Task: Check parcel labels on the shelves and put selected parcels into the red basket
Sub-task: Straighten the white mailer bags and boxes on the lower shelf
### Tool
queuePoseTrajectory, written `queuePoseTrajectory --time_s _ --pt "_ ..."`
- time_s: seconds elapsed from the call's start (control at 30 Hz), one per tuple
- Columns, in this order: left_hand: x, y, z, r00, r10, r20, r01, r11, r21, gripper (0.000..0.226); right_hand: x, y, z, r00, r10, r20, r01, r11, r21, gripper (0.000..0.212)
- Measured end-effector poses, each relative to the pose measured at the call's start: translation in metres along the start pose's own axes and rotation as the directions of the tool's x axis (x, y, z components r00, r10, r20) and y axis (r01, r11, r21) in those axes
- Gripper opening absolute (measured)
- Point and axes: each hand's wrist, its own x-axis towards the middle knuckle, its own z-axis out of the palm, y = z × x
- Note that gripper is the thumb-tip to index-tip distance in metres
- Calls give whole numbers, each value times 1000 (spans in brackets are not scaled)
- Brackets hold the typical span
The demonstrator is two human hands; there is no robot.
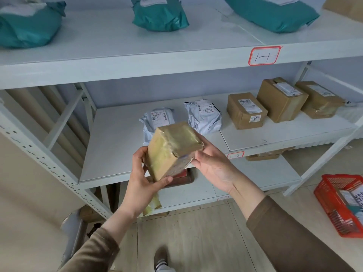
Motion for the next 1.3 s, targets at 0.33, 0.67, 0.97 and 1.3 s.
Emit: queuePoseTrajectory --time_s 0.33,0.67,0.97,1.3 --pt "13 -44 -38 833 -551 45 501 718 -483 54 52 87 18 904 386 -186 -425 860 -283 73" --pt "83 -101 -118 693 -690 -208 533 685 -497 28 199 154 57 863 403 -304 -456 881 -127 38" --pt "166 -156 -166 632 -753 -182 611 629 -481 20 313 196 67 797 333 -503 -476 859 -186 41" --pt "210 -201 -180 652 -739 -170 669 666 -330 36 355 209 57 749 377 -545 -523 841 -138 49"
